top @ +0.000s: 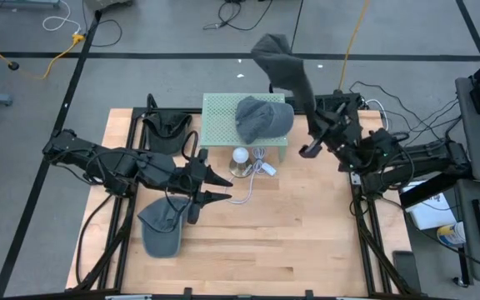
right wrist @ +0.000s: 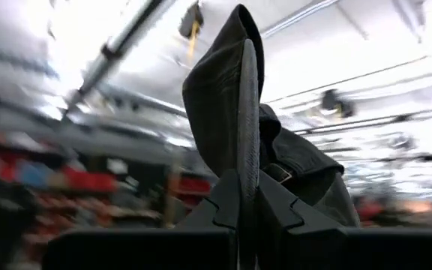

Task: Pick & Place hat
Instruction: Put the right black cap on the shelf

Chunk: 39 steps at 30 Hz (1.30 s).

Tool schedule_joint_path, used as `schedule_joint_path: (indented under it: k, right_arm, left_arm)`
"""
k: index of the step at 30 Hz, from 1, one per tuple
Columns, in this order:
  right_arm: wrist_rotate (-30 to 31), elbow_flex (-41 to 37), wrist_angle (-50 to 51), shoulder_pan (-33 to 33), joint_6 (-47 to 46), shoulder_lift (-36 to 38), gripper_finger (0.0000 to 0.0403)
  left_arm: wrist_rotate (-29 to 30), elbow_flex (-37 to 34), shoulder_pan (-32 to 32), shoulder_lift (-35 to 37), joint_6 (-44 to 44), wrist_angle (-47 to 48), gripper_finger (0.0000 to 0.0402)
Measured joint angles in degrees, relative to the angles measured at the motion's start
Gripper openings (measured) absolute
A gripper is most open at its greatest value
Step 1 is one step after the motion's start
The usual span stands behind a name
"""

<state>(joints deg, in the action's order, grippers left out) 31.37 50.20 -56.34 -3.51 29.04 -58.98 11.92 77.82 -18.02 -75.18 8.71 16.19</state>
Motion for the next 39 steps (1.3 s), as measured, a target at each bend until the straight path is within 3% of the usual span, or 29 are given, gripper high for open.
schedule_joint_path:
  k: [9,15,23,33,39]
  right_arm:
    - [-9.6,0.0,-1.3,0.0,-22.9,0.0,0.0006]
    - [-14.7,0.0,-3.5,0.0,-32.3,-0.2,0.0007]
    - [-22.7,0.0,-9.8,0.0,-39.6,-2.6,0.0008]
    - [-28.6,0.0,-23.3,0.0,-44.8,-8.1,0.0005]
    - [-29.1,1.0,-25.5,0.0,-46.8,-10.3,0.0005]
  left_arm:
    - [0.0,0.0,0.0,0.0,-2.4,-1.4,0.0145]
    - [0.0,0.0,0.0,0.0,-4.6,-6.6,0.0145]
    - [0.1,0.0,0.0,0.0,-3.0,-11.8,0.0145]
    - [2.8,0.0,0.0,0.0,5.3,-21.1,0.0145]
    - [5.2,0.0,0.0,0.0,8.4,-25.9,0.0145]
